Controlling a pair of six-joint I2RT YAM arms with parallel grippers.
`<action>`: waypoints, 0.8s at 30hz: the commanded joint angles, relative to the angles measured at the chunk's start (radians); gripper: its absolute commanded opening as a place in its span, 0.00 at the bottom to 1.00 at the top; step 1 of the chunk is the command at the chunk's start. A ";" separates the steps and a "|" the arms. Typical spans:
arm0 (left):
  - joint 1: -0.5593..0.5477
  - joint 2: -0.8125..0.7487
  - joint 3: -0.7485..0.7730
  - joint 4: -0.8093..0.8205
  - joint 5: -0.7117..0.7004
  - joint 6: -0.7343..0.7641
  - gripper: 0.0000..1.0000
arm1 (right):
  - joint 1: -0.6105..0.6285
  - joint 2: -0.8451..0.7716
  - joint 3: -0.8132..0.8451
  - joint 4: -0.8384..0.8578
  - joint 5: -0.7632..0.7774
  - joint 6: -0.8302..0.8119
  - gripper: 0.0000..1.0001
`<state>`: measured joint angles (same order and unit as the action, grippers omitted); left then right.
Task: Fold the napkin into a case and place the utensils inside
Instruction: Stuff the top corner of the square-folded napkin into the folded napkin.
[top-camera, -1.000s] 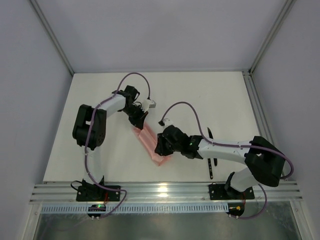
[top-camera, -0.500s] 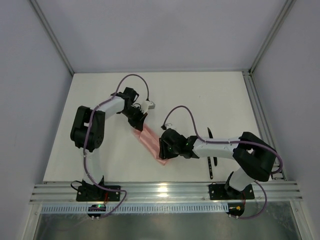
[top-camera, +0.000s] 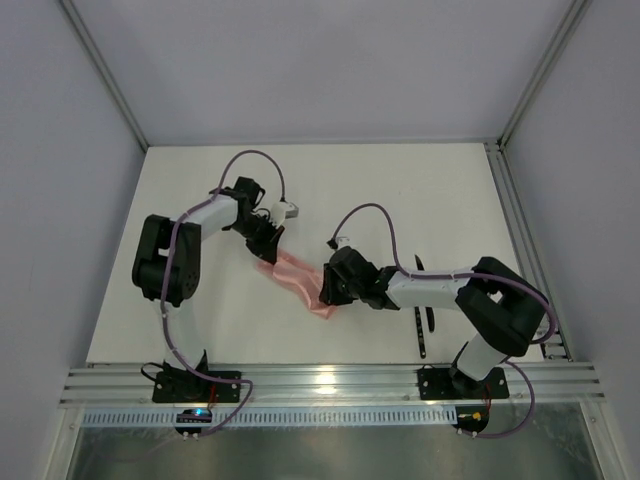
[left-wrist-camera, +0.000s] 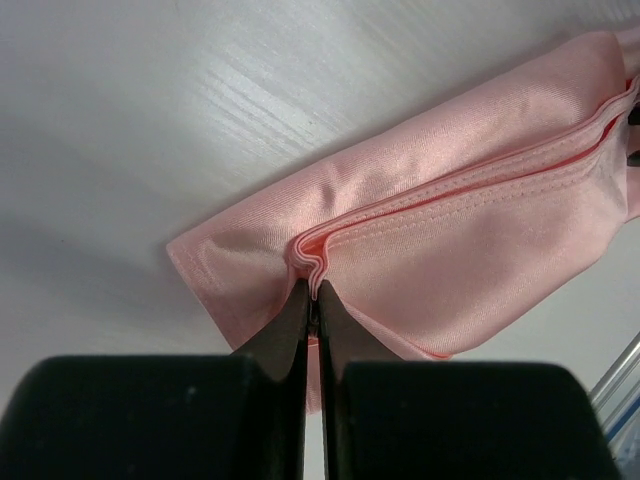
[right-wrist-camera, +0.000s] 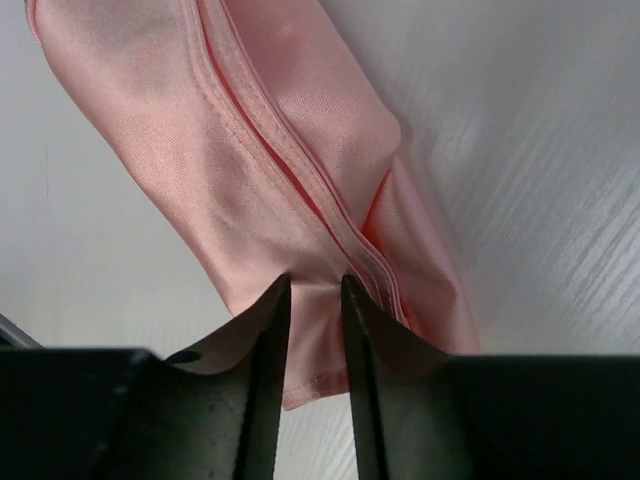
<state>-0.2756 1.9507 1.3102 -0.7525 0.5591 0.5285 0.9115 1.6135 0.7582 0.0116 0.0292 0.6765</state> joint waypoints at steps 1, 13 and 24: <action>0.029 -0.022 -0.019 -0.024 -0.022 -0.025 0.00 | -0.020 0.062 -0.051 0.085 -0.014 -0.047 0.26; 0.055 -0.095 -0.003 -0.002 -0.192 -0.015 0.13 | -0.026 0.054 -0.057 0.125 -0.127 -0.209 0.06; 0.003 -0.277 0.035 -0.059 0.125 0.185 0.56 | -0.059 0.025 -0.082 0.177 -0.216 -0.269 0.07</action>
<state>-0.2337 1.7481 1.3094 -0.8093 0.5594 0.6262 0.8707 1.6501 0.7166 0.1806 -0.1394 0.4355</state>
